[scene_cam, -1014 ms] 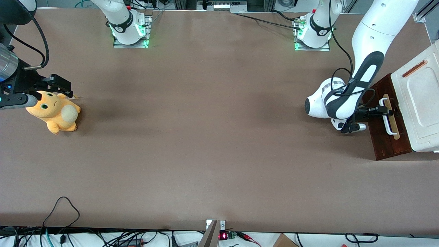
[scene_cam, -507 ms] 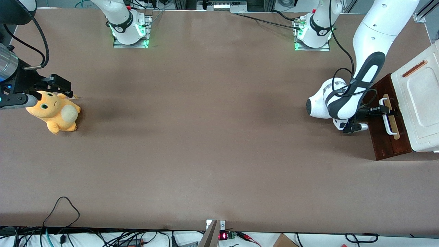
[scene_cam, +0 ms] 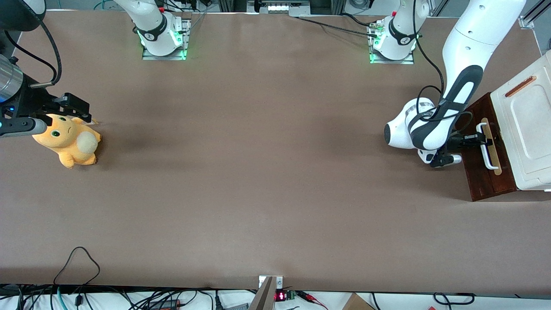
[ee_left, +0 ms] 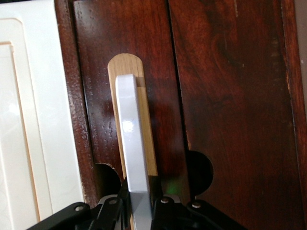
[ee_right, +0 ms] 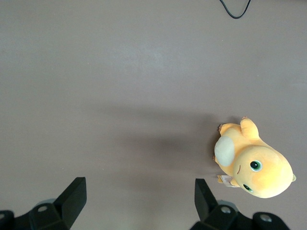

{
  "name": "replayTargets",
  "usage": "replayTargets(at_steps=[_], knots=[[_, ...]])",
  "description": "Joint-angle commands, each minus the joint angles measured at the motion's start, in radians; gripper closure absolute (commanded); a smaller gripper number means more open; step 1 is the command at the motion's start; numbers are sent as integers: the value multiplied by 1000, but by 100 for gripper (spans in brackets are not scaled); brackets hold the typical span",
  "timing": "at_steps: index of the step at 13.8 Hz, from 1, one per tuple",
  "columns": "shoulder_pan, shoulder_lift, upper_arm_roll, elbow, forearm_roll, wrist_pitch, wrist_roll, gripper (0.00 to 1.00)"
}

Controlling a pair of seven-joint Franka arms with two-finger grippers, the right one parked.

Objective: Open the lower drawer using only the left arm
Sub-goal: 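Close the left gripper around the white bar handle, then pull the handle away from the cabinet with the left gripper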

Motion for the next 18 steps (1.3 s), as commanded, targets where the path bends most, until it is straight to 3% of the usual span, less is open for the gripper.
replayTargets(at_steps=[1,2,10,18], knots=[[2,1,-3,4,33,-1,25,96],[-3,1,-5,5,37,-1,25,100],[-98,0,-52,22,30,2,31,100],[-132,0,-125,25,-22,2,31,100]])
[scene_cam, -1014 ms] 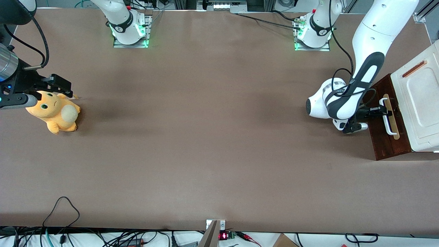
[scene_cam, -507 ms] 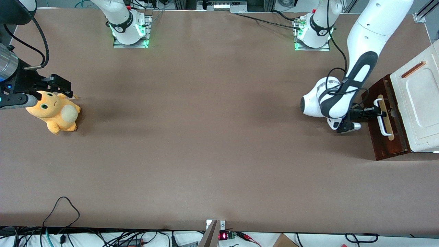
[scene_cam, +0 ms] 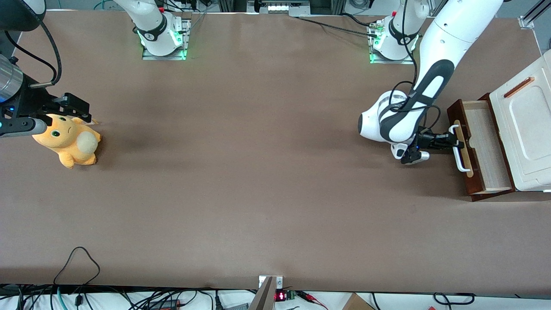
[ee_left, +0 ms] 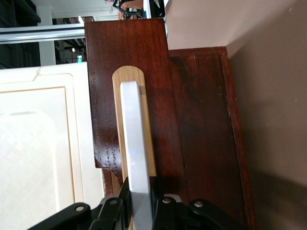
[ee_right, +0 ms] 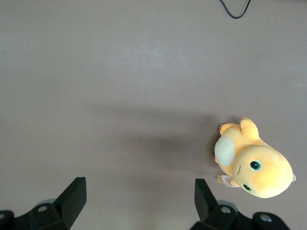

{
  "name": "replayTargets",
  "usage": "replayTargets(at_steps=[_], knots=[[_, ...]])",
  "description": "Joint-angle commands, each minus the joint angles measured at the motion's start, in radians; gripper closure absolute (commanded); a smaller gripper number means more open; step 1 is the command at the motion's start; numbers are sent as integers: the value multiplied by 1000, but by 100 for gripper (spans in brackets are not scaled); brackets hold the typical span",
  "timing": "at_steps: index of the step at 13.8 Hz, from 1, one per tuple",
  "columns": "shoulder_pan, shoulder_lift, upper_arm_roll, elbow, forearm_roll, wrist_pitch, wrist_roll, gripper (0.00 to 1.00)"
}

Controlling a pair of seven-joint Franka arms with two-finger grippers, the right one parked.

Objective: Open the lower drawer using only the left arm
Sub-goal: 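Pull the handle away from the cabinet with the left gripper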

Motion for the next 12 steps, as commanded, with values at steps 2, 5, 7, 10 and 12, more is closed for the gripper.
replayTargets(at_steps=[2,5,7,10,12], knots=[[-31,-3,-22,31,15,36,46,100],[-31,-1,-23,30,9,36,46,60],[-31,-9,-23,28,6,36,46,0],[-31,-25,-31,33,-37,36,46,0],[-31,-41,-37,119,-162,39,44,0]])
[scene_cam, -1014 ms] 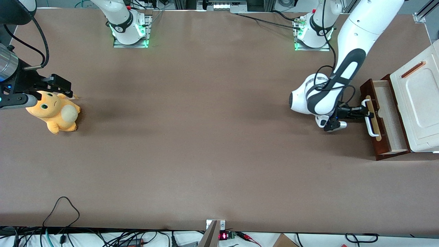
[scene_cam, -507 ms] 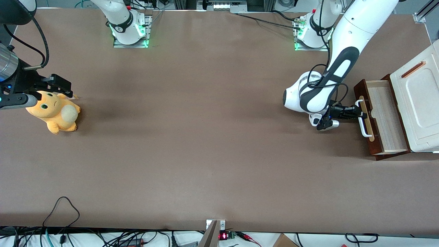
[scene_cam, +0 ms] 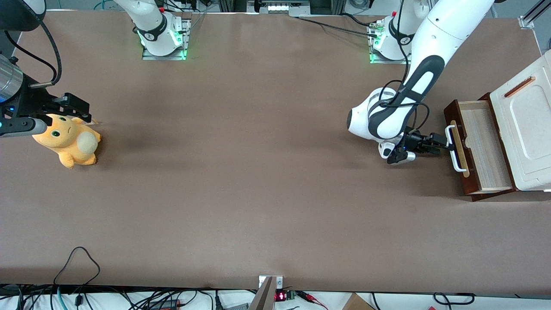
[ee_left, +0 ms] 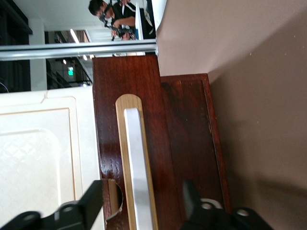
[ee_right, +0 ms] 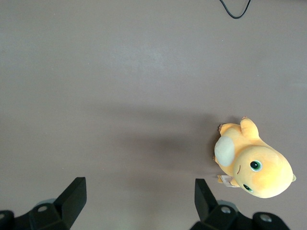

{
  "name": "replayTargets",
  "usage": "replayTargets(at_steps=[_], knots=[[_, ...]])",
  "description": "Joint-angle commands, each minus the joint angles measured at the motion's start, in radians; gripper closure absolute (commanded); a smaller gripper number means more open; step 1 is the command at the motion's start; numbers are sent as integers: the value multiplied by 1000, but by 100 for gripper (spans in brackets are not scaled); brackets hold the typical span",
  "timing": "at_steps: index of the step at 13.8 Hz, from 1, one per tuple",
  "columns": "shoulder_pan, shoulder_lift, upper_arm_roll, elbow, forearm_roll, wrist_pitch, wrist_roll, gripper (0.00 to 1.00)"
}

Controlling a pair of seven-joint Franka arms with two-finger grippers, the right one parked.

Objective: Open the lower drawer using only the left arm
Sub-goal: 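Open the left gripper and withdraw it from the handle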

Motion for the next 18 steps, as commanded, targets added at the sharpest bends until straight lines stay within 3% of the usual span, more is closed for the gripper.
replayTargets(at_steps=[1,2,4,5,9,12,13,18], knots=[[0,-47,-4,164,-253,11,37,0],[0,-57,-4,230,-347,20,47,0],[1,-100,-6,310,-438,34,233,0],[9,-119,-4,379,-525,35,319,0],[23,-226,93,585,-898,35,609,0],[58,-336,205,601,-1237,63,816,0],[61,-381,242,582,-1308,93,846,0],[59,-505,342,497,-1451,169,1048,0]])
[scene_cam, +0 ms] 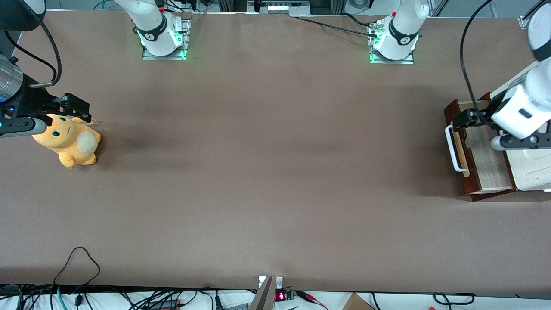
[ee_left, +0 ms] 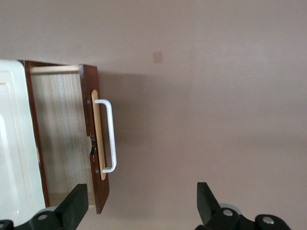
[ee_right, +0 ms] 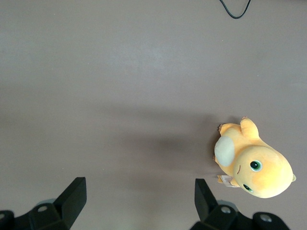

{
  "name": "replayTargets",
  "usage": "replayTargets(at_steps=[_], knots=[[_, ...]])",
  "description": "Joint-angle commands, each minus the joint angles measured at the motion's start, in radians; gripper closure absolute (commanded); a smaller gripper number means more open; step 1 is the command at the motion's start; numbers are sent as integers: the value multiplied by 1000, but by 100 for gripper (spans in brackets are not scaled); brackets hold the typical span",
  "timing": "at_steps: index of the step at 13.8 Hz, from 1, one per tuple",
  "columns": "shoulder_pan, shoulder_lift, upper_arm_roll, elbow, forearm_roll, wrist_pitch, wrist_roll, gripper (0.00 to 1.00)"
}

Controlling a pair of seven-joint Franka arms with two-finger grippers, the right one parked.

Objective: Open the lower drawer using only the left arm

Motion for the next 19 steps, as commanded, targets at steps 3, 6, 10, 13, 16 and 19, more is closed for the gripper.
replayTargets(at_steps=[3,6,10,13,16,19], knots=[[-10,-131,52,-165,-50,96,108,0],[-16,-129,61,-157,-50,96,97,0],[-20,-124,61,-151,-42,96,105,0],[-20,-124,61,-147,-38,96,107,0],[-20,-123,61,-147,-38,96,108,0],[-20,-123,63,-147,-38,94,108,0]])
